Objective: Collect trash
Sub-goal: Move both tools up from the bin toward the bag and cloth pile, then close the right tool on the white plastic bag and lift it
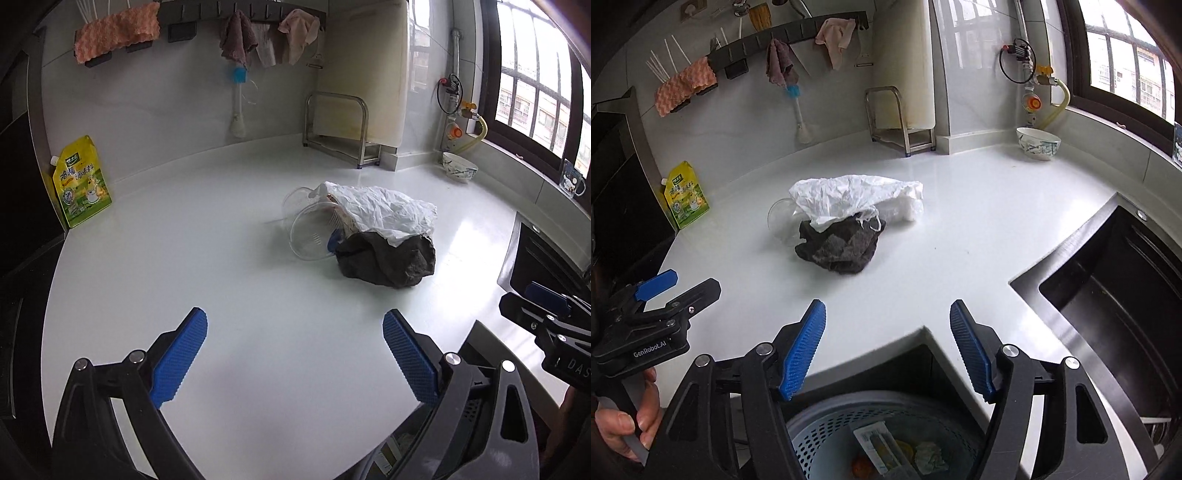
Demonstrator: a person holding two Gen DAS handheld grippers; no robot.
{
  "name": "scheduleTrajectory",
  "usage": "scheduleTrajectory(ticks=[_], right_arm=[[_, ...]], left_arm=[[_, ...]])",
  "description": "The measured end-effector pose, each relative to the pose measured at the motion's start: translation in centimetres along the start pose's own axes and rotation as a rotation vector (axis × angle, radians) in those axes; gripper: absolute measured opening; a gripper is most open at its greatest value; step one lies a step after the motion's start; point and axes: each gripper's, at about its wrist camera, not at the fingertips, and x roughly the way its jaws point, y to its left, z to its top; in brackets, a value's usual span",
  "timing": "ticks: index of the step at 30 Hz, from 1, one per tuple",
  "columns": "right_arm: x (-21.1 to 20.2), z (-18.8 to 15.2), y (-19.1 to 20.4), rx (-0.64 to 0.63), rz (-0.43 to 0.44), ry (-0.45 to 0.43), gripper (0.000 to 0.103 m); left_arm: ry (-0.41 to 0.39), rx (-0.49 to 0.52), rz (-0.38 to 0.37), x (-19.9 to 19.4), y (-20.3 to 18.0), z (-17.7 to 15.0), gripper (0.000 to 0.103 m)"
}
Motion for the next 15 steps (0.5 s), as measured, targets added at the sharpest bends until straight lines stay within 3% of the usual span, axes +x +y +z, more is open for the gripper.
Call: scheduleTrajectory(ticks=[7, 15], right_arm=[[4.5, 5.2, 2.2, -0.127, -0.005, -0.022, 0.067], [9.2, 9.0, 3.7, -0.245, 0.069, 0.009, 0.071]], left_arm=[[0.01, -0.021, 0.012, 3.9, 0.8, 2.3, 0.094], [0.04, -0.015, 0.017, 7.1, 1.3, 3.5, 0.094]])
